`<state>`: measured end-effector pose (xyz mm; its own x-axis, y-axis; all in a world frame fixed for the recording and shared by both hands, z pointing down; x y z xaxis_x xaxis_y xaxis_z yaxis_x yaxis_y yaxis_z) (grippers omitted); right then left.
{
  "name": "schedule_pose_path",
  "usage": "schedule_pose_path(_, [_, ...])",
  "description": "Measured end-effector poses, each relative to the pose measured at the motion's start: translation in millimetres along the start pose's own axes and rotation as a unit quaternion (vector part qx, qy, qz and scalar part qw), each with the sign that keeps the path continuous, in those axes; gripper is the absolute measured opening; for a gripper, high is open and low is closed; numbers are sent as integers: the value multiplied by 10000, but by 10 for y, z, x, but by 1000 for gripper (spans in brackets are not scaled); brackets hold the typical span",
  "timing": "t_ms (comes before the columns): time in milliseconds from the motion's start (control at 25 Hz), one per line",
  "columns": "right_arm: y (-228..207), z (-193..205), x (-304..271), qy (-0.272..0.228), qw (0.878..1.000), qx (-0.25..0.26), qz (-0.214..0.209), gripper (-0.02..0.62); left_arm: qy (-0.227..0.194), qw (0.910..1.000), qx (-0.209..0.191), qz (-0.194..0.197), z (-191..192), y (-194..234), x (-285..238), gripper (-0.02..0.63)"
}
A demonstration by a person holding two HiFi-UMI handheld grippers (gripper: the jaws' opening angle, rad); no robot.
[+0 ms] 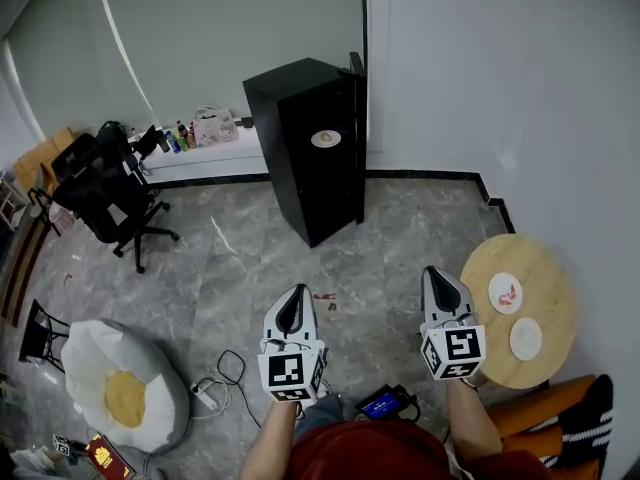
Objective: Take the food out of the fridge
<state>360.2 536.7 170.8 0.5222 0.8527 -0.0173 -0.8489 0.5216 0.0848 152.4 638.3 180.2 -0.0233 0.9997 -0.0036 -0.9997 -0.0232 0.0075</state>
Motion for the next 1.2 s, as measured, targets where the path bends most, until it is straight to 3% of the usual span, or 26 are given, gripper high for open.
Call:
schedule_pose_path(840, [778,-194,-1430,-15,9996,24,275,21,-58,9998,-44,193,-107,1522,-864,14])
schedule_pose_path(1200, [998,-160,-1882,1,9992,-115,377,21,6,9994,-105,325,-68,1912,-1176,14])
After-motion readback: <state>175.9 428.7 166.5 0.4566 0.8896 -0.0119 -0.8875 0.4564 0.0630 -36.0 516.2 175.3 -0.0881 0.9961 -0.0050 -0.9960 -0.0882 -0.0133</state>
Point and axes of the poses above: the fingertips, and each gripper's own axes: x backward along the fingers, y to its left, z out of its underside, the point moved 1 cm from there along x, backward along the fingers, and after that the axes turned 8 degrees about z, right-handed, at the moved point
